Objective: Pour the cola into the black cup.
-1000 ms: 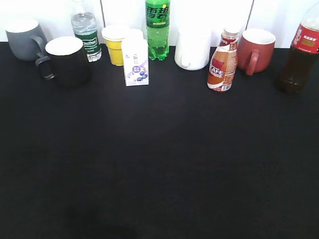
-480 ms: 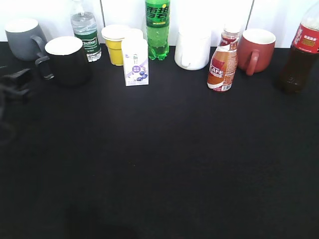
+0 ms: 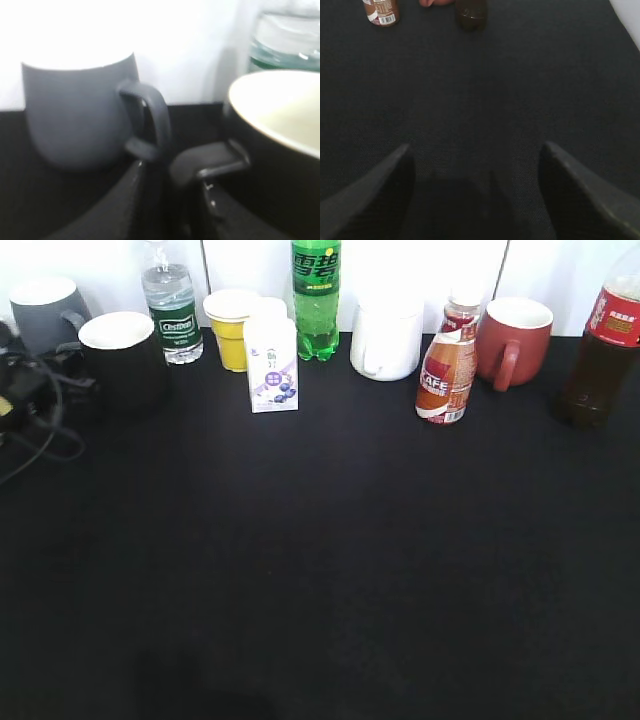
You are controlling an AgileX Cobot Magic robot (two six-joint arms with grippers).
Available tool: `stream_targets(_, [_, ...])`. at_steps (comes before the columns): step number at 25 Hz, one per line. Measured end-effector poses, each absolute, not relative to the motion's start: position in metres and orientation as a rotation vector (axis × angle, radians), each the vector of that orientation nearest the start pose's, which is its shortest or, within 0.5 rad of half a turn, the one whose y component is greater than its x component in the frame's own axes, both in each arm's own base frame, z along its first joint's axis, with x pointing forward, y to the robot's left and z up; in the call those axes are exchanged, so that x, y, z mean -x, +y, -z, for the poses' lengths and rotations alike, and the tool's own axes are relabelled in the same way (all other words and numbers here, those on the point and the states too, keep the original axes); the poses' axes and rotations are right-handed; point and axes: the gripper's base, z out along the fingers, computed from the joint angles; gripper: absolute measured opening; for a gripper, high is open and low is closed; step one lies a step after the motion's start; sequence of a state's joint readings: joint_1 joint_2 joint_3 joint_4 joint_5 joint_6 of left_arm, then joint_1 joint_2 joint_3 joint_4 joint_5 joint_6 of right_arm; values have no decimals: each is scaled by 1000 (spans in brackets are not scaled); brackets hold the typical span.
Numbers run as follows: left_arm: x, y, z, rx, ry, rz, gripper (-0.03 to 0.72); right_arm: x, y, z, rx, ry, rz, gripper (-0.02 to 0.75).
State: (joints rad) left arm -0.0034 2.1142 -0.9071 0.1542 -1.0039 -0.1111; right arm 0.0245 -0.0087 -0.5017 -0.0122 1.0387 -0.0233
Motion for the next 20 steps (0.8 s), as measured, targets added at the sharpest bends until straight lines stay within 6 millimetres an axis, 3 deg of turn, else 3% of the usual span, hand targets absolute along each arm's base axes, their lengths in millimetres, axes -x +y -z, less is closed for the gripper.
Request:
stream_targets(2, [-410,-16,-112,-110,1679,145,185,6,-1,-279,48,2011,14,584])
stream_targets(4, [-412,-17,-110,-134,1672,154,57,6,-1,-279,48,2011,14,584])
stream_targets(8, [-407,-21,-115,-149,1655,202,43,6,-1,-279,48,2011,14,584])
stream_targets(10, [-389,-21,-139,-147,1631,205,43,6,-1,-279,48,2011,14,584])
stream_targets(13, [-343,-24,-172,-181,1603,221,42,6,-1,-279,48,2011,14,584])
stream_targets(16, [-299,-29,-184,-247,1614,254,42,6,-1,-279,48,2011,14,584])
stream_targets(18, [-283,-32,-186,-287,1623,272,42,6,-1,-284,47,1978,14,584])
stream_targets(20, [-277,-34,-186,-283,1630,315,42,-4,0,-304,43,1797,-1,584])
